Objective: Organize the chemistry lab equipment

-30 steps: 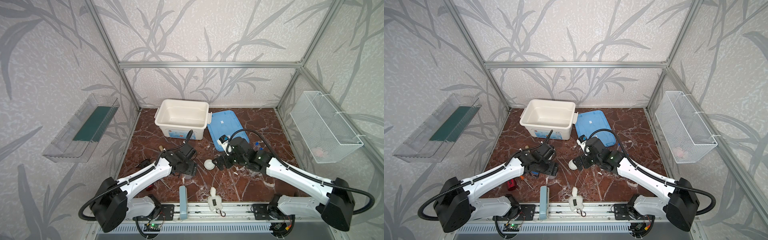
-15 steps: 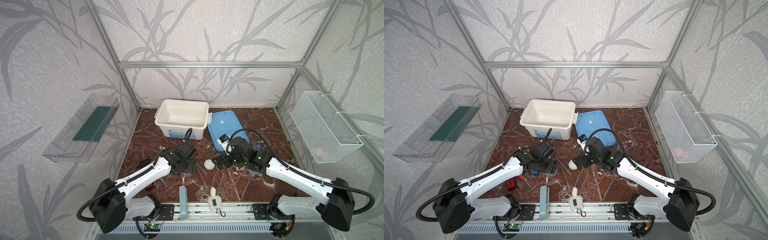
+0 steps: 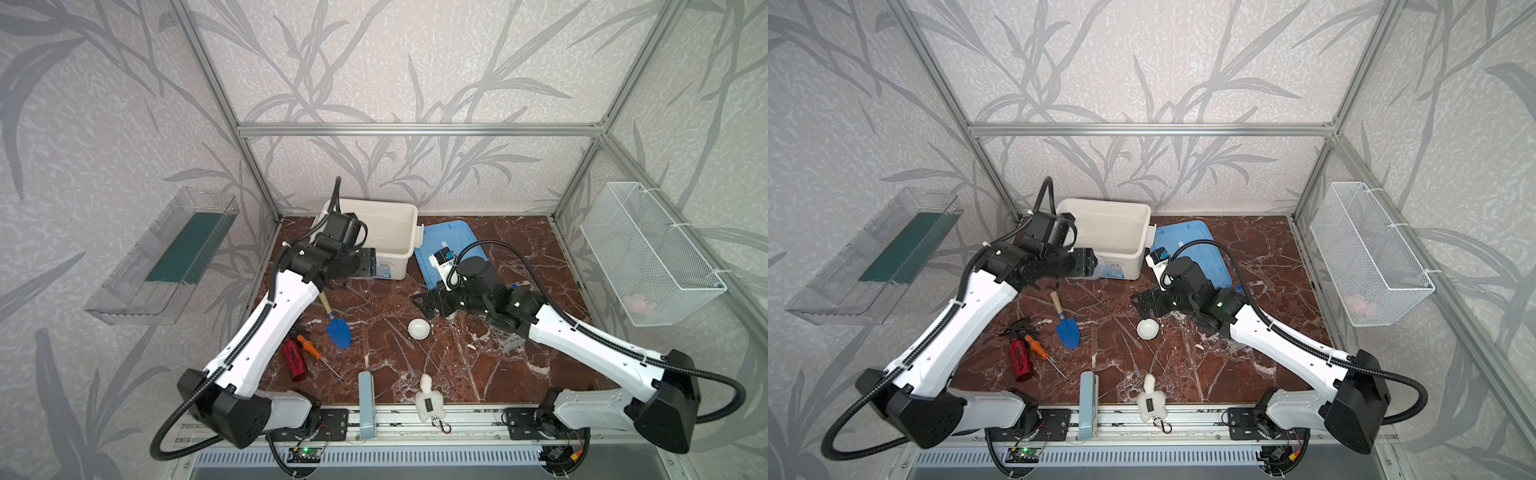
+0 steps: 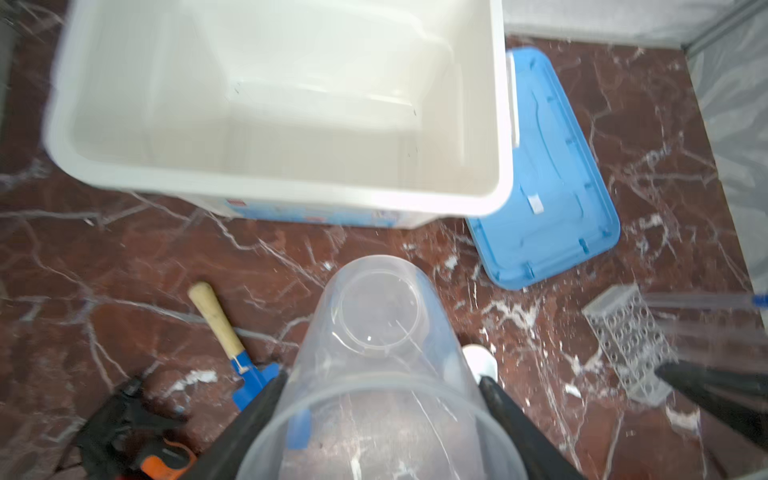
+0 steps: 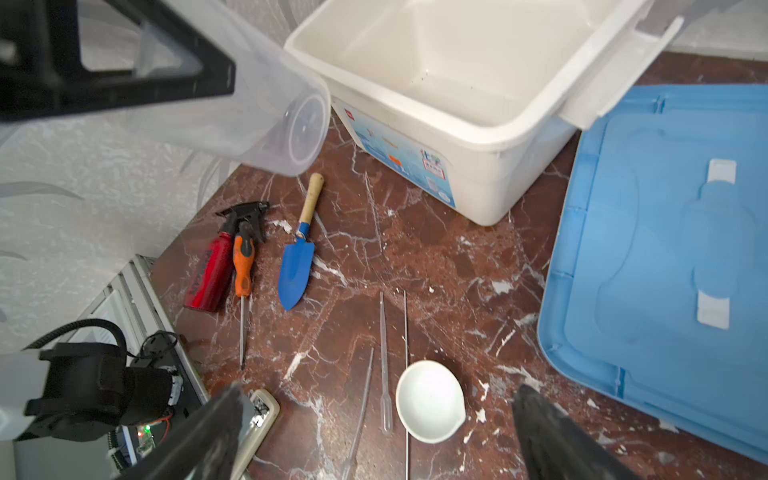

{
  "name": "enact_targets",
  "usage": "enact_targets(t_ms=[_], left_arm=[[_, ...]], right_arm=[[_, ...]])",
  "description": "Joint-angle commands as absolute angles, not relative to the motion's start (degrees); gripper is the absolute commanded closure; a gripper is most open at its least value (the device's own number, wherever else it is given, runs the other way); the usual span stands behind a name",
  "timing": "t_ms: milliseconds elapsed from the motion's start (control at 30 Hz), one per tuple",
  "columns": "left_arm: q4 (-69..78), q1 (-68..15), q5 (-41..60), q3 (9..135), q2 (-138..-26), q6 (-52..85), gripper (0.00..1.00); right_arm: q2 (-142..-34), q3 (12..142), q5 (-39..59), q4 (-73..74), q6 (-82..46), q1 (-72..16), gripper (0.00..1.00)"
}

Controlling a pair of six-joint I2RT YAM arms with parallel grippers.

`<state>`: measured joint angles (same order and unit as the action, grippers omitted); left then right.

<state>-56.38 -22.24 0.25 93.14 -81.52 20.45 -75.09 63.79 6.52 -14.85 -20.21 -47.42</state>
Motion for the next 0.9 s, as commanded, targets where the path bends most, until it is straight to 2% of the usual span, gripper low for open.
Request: enact_targets(t_ms=[0, 200, 400, 500, 700, 867], left_arm=[[-63.13, -19.08, 1.28, 103.59, -89.77, 15.58, 0.3], [-61.72, -13.54, 0.39, 117.34, -105.42, 15.43, 0.29], [-61.59, -11.17, -2.55, 125.69, -116.27, 15.39, 0.29], [-60.86, -10.52, -5.6, 125.05, -118.67, 16.27, 0.29], [-63.13, -9.84, -4.97, 123.4, -121.21, 18.05, 0.3], [-56.65, -9.87, -4.62, 112.2, -114.76, 20.33, 0.31]], right_arm=[[-78.42, 69.62, 7.09, -12.1, -21.45, -47.72, 0.01], [-81.9, 72.69, 8.72, -10.37, -22.16, -47.81, 0.01], [-82.28, 71.89, 4.66, -13.7, -20.53, -47.91, 0.01], [-81.75, 70.03, 4.14, -12.86, -20.41, -47.91, 0.01], [-81.65, 68.66, 3.65, -12.74, -20.62, -47.93, 0.01], [-81.08, 67.79, 3.69, -12.07, -21.13, -47.95, 0.01]])
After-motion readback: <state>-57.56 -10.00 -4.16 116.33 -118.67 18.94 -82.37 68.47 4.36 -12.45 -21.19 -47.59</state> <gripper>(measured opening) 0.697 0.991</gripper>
